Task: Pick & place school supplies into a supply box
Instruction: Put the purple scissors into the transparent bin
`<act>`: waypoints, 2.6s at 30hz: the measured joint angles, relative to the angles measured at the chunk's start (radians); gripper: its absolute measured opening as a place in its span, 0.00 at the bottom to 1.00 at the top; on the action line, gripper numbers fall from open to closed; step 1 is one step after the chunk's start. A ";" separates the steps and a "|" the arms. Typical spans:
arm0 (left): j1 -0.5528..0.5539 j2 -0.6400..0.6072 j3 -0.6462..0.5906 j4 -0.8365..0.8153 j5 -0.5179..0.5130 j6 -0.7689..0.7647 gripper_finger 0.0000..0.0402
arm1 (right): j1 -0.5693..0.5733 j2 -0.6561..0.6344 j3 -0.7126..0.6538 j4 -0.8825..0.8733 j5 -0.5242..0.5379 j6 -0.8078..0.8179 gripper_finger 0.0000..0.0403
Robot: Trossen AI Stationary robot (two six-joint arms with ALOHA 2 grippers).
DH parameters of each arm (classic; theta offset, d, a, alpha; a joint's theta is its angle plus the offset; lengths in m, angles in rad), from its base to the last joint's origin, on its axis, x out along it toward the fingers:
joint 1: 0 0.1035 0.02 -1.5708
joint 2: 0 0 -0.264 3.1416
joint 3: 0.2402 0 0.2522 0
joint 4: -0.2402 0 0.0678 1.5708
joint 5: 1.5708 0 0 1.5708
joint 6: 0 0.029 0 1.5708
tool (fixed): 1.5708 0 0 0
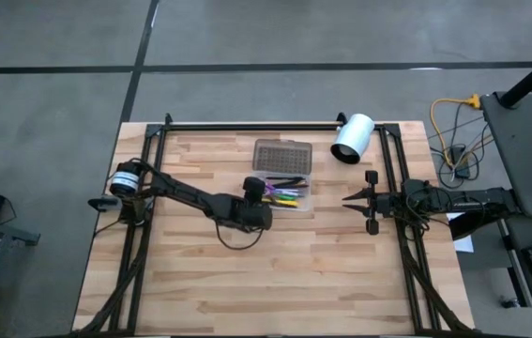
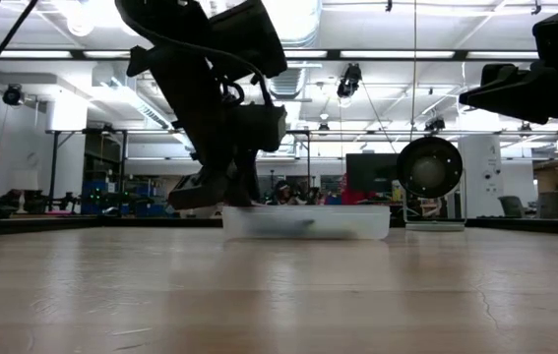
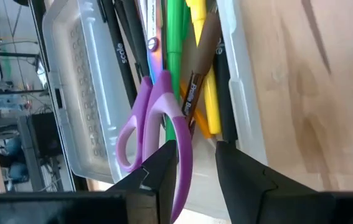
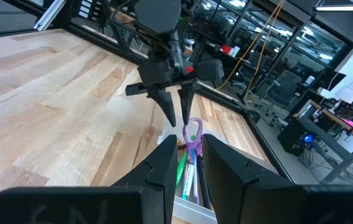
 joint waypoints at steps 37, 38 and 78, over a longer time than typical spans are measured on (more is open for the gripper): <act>0.037 0.001 -0.065 0.120 -0.077 0.028 0.02 | 0.000 0.000 0.000 0.000 0.000 0.000 0.17; 0.037 0.001 -0.066 0.120 -0.087 0.029 0.02 | 0.000 0.000 0.000 0.000 0.000 0.000 0.17; 0.072 -0.005 -0.059 0.175 0.223 0.403 0.00 | 0.000 0.000 0.000 0.000 0.000 0.000 0.17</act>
